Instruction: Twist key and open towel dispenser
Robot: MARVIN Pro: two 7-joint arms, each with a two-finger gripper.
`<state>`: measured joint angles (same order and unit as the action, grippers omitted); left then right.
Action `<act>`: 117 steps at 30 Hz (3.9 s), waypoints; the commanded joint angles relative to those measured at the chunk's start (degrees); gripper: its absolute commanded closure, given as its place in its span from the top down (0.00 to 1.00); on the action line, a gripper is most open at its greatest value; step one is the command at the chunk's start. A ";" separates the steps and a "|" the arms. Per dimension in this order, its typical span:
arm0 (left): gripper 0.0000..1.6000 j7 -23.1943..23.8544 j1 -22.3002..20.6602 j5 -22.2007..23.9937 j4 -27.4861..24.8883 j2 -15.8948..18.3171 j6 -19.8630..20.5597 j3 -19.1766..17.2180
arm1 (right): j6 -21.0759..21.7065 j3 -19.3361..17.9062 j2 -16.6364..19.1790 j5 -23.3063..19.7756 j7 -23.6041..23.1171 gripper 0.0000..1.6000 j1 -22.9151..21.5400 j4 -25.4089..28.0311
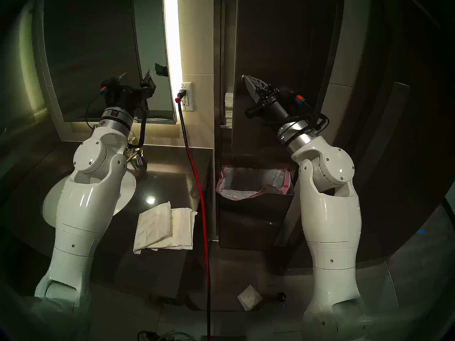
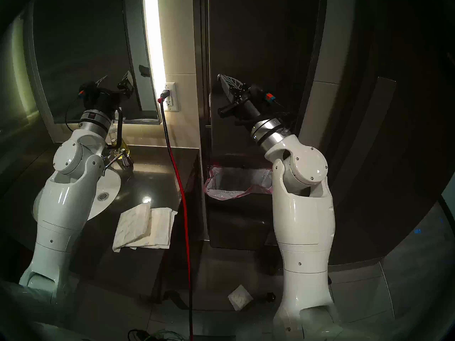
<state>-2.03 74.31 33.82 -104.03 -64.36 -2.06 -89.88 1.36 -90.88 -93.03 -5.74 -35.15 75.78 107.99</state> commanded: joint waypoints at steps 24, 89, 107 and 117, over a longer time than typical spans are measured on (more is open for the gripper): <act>1.00 8.84 -11.01 4.58 4.94 -2.05 0.66 6.44 | -0.08 -4.10 -1.64 1.17 1.15 0.00 -0.65 -0.07; 0.00 16.18 -15.60 9.53 3.62 -8.08 -0.39 15.80 | 0.05 -6.08 -4.70 3.59 -1.36 0.00 -0.98 -0.06; 0.00 19.49 -20.07 10.32 8.52 -11.17 1.24 20.73 | 0.06 -6.10 -4.62 3.58 -1.60 0.00 -1.02 -0.09; 0.00 21.09 -21.31 11.32 9.62 -11.78 1.41 21.61 | 0.05 -6.17 -4.66 3.57 -1.78 0.00 -1.03 -0.10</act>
<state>17.36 55.66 44.50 -93.28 -74.93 -0.71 -68.99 1.37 -94.71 -97.82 -2.07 -39.44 75.54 107.91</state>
